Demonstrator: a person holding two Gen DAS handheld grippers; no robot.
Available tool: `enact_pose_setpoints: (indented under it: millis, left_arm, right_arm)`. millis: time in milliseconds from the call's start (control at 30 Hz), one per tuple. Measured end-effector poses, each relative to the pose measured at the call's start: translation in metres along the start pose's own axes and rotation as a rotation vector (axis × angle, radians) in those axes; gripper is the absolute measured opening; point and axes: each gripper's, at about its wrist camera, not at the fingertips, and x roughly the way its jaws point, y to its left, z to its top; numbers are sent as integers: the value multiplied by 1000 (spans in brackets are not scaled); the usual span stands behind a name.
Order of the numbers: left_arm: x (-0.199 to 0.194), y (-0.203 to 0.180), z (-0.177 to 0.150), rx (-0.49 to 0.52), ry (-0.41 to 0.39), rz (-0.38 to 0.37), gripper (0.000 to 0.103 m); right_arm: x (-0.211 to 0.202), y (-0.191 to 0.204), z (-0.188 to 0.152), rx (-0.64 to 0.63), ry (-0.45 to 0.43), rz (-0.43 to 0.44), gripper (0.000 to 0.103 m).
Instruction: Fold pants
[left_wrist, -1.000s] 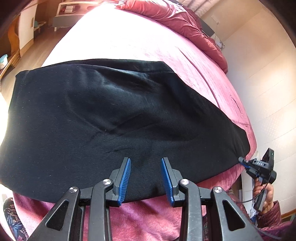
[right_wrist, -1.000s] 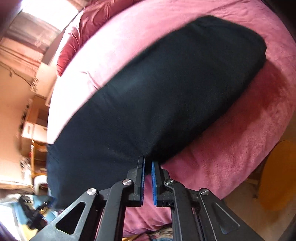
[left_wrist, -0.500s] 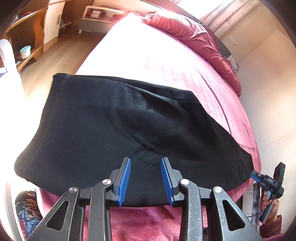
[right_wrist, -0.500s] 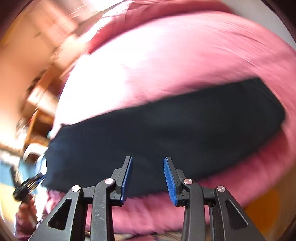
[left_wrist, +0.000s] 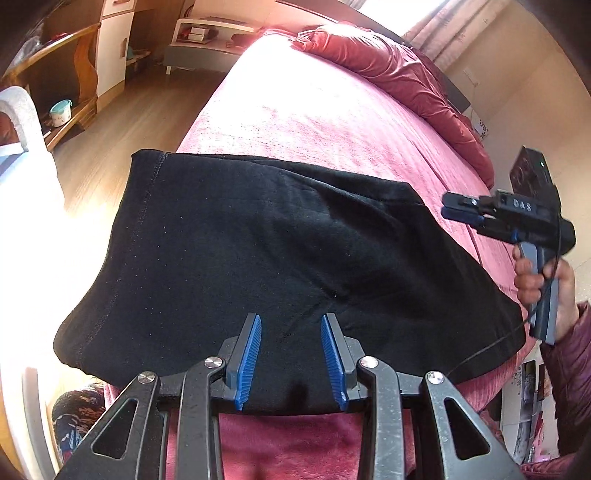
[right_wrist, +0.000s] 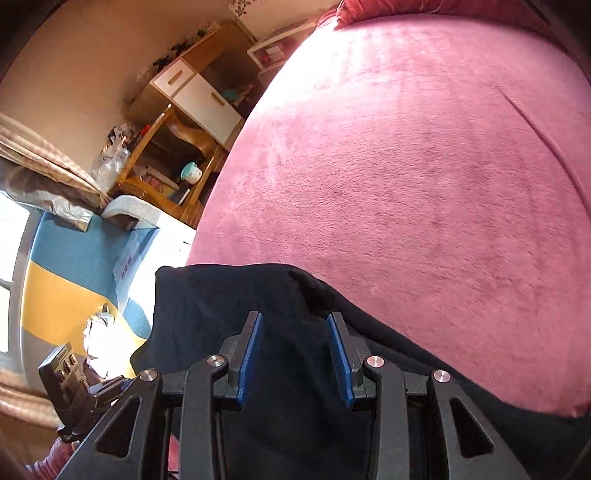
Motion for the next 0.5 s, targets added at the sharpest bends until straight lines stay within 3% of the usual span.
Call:
enact_pose_setpoints:
  millis: [133,200,267,367,500]
  left_arm:
    - [5,2,1,-5,4,-9,34]
    - [7,4,1,-12,9,-6,34]
    - [10,7,0,-19,20,-11,34]
    - [18,11,-1,-35,43,10,34]
    - [21,11,-1,-20,56,24,34]
  right_arm:
    - [45,0,18,-46,103,8,36]
    - [53,6,19,-73,123,36,21]
    - [56,15,20,-107,109,3,8]
    - [49,17,26,-99,3,-48,5]
    - [79,4,19,-85,43,-133,4]
